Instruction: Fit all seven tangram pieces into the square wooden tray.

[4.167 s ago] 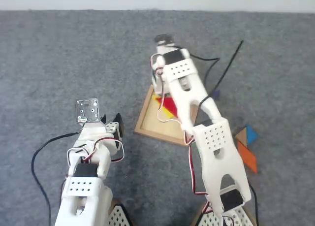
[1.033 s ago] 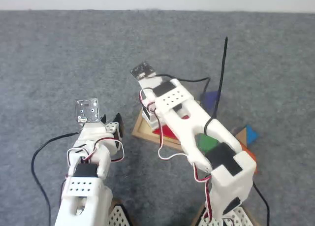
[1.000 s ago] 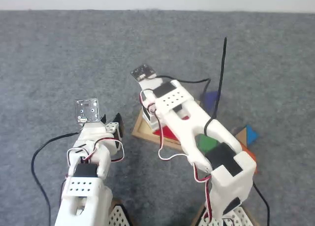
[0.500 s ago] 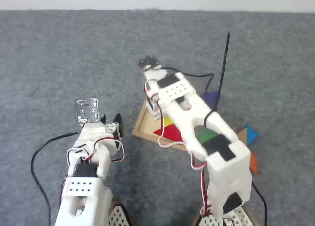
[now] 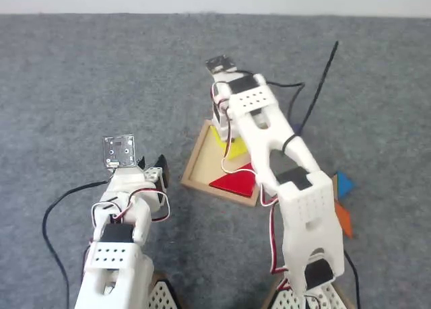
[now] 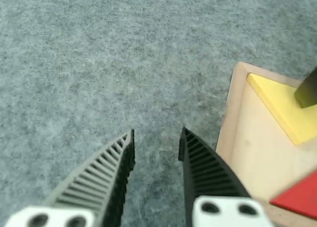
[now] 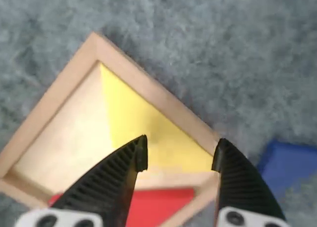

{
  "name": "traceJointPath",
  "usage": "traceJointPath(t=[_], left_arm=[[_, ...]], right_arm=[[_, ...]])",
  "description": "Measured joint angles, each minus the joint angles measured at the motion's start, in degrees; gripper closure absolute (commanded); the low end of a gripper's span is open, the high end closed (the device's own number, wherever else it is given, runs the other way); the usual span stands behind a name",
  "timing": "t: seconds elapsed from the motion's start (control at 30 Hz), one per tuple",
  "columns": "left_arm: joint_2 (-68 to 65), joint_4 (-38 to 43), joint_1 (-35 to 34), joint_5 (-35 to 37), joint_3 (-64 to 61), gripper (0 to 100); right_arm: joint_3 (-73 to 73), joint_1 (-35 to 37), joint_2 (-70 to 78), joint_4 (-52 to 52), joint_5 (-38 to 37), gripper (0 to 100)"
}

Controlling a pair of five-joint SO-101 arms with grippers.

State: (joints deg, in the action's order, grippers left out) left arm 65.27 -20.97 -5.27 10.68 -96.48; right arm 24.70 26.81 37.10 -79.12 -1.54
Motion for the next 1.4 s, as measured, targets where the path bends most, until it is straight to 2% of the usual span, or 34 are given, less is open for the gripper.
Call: traceJointPath(t=[0.13,0.23,0.4,0.53,0.8,1.17,1.4], left_arm=[[0.00,0.00,0.00,0.00,0.00,85],[0.00,0.00,0.00,0.00,0.00,85],[0.00,0.00,0.00,0.00,0.00,85],[0.00,0.00,0.00,0.00,0.00,85],[0.00,0.00,0.00,0.00,0.00,85],[0.00,0.00,0.00,0.00,0.00,85],[0.00,0.00,0.00,0.00,0.00,85]], right_arm=[[-1.58,-0.44,-9.85,-3.52,0.00,77.6],[-9.23,-0.18,-20.84,-3.52,-1.41,77.6],[-33.93,0.00,-36.75,6.68,-5.71,77.8],[-50.81,0.00,-39.12,14.68,-8.18,77.8],[-50.81,-0.09,-30.51,14.68,-7.91,77.8],[-40.53,-0.53,-22.42,14.07,-7.03,77.8],[-36.75,0.35,-24.70,11.69,0.97,77.9]])
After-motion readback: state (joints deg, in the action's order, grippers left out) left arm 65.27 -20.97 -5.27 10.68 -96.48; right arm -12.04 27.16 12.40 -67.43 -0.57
